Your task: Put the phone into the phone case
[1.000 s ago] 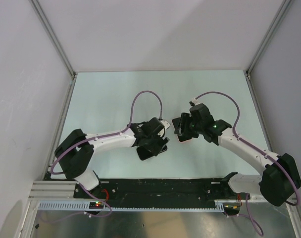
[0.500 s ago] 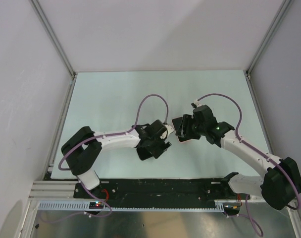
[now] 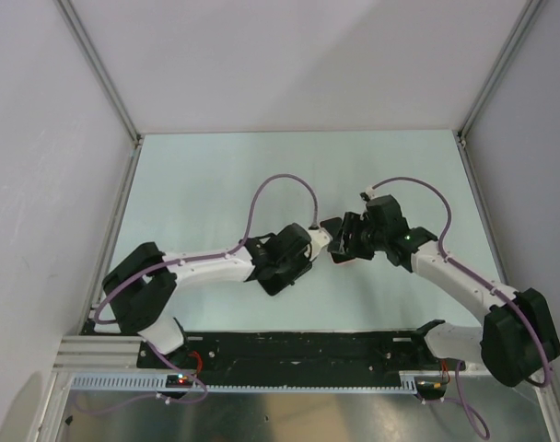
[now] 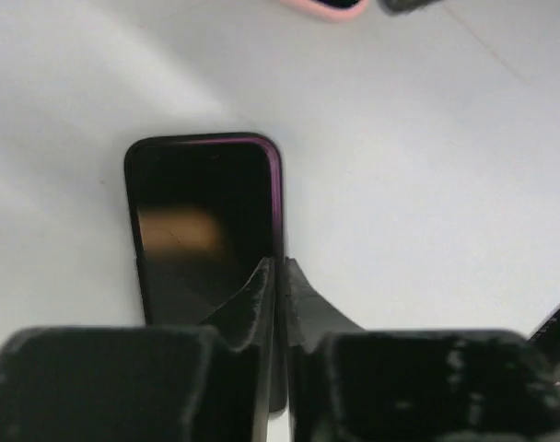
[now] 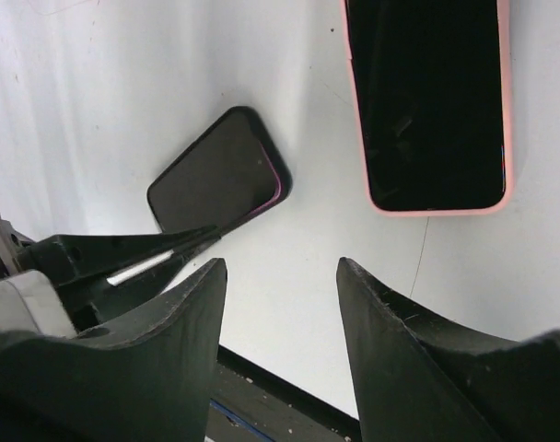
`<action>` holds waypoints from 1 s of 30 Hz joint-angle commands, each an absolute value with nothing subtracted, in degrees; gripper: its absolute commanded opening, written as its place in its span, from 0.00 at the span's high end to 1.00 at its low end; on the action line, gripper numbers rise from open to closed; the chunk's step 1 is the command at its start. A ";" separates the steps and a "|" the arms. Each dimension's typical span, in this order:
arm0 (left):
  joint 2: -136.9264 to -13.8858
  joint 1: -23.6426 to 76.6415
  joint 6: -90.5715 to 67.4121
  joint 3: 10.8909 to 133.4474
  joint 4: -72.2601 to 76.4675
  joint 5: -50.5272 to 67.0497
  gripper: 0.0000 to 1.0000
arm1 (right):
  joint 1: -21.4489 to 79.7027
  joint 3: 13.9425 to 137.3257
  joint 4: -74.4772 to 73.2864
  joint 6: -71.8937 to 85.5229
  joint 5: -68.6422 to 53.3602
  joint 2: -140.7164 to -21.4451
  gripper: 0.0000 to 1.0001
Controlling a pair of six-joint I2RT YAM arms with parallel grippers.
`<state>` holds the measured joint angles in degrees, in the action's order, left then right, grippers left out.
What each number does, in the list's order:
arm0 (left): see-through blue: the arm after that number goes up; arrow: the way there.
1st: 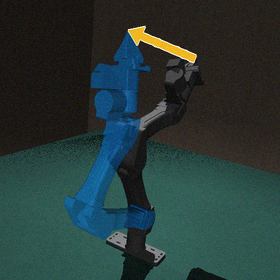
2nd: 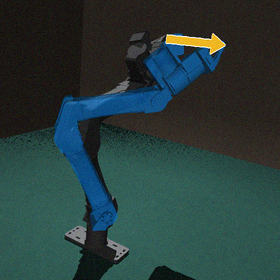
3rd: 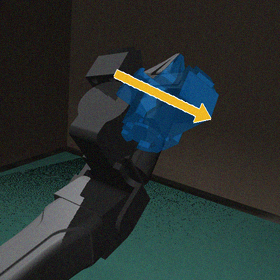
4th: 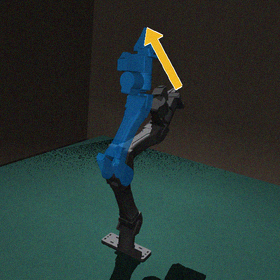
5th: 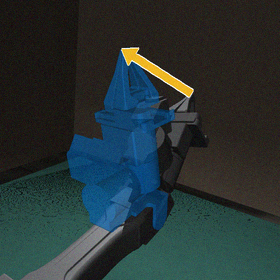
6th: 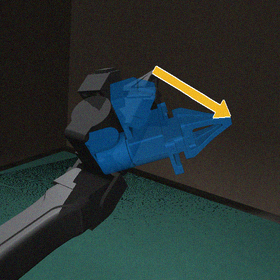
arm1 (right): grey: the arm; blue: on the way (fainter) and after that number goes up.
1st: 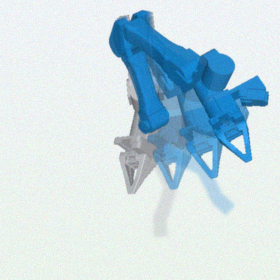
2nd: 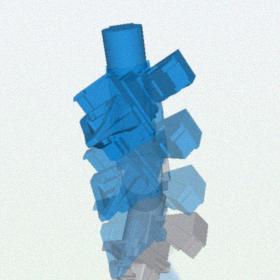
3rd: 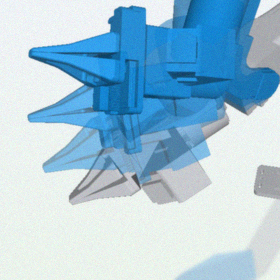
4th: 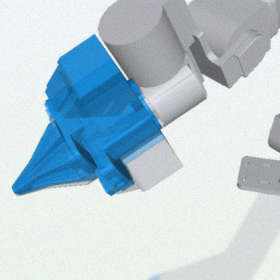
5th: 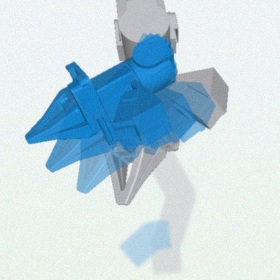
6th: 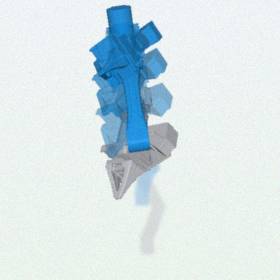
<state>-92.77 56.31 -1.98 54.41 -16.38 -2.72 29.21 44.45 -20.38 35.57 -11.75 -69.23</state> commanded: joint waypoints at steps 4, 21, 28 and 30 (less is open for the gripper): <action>-89.67 54.09 -4.22 48.31 -12.98 -2.65 0.99 | 27.10 41.77 -11.14 39.56 -23.50 -72.29 0.41; -87.79 52.81 -5.33 47.82 -10.98 -5.08 0.01 | 25.63 39.27 -9.76 41.38 -21.07 -70.50 0.37; -92.45 52.42 -2.54 50.05 -10.92 -5.43 0.00 | 25.44 38.98 -9.84 40.75 -21.18 -70.69 0.37; -93.82 51.93 -2.17 50.46 -10.60 -4.59 0.00 | 25.39 38.86 -9.86 40.51 -21.18 -70.82 0.37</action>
